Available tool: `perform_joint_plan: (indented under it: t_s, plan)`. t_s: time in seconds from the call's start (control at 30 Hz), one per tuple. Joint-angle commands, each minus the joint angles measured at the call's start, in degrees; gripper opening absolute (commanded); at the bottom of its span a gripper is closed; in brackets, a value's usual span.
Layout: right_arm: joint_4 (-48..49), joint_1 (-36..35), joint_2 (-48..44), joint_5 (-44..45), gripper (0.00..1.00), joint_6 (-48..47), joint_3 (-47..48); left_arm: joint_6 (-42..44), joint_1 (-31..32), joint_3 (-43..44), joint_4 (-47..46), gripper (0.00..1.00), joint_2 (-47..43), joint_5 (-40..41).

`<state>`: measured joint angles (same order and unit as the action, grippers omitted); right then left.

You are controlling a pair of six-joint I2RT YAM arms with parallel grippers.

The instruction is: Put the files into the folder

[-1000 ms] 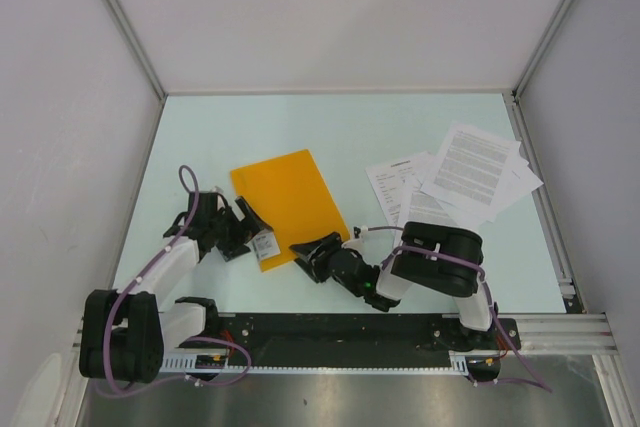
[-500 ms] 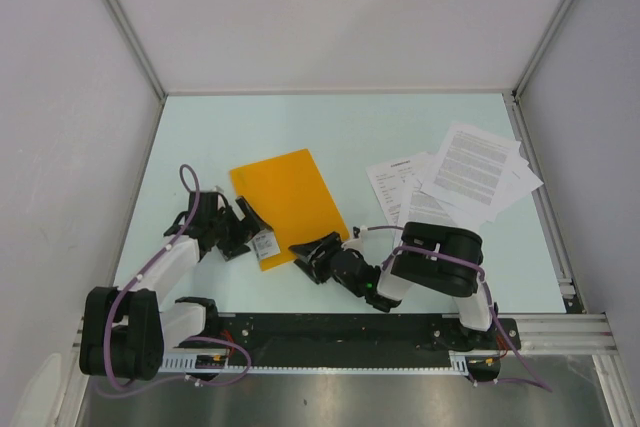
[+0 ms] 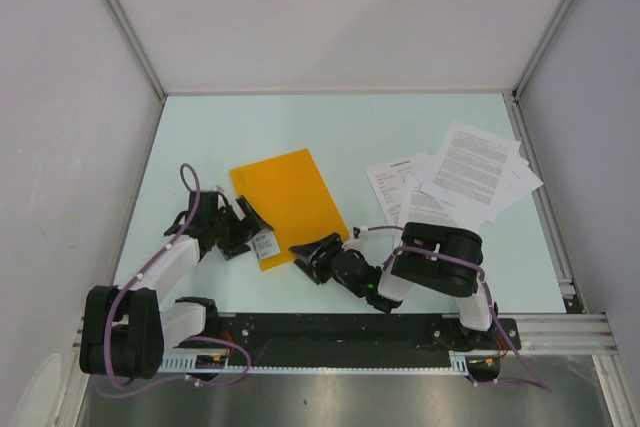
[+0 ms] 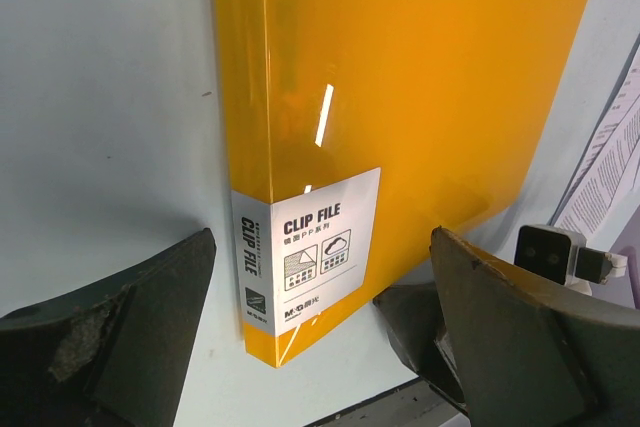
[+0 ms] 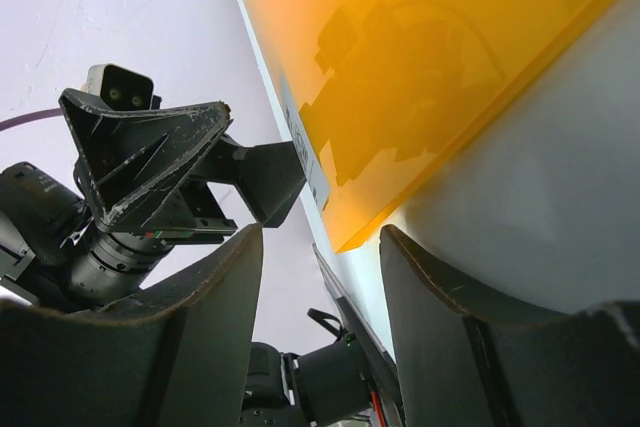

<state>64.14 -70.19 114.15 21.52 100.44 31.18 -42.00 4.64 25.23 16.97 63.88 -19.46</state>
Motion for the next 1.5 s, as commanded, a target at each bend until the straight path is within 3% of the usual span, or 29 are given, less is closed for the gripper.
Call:
perform_joint_plan:
  t_s: [0.0, 0.5, 0.8, 1.17, 1.47]
  plan:
    - [2.2, 0.8, -0.3, 0.9, 0.55, 0.6, -0.4, 0.9, 0.4, 1.1, -1.1, 0.96, 0.4, 0.2]
    - [4.8, 1.7, 2.3, -0.7, 0.52, -0.7, -0.3, 1.0, 0.4, 0.9, -1.3, 0.96, 0.8, 0.2]
    - [5.4, -0.8, 2.6, -0.9, 0.63, -4.6, -0.4, 1.5, 0.4, 0.1, -2.2, 0.96, 1.4, 0.2]
    - [11.8, 0.8, 7.3, -0.7, 0.57, -0.8, -0.2, 1.3, 0.4, 0.1, -2.0, 0.96, 0.8, -0.1]
    - [9.2, 1.1, 5.8, -0.3, 0.55, -2.2, -0.3, 1.2, 0.4, 0.2, -1.7, 0.96, 0.2, -0.1]
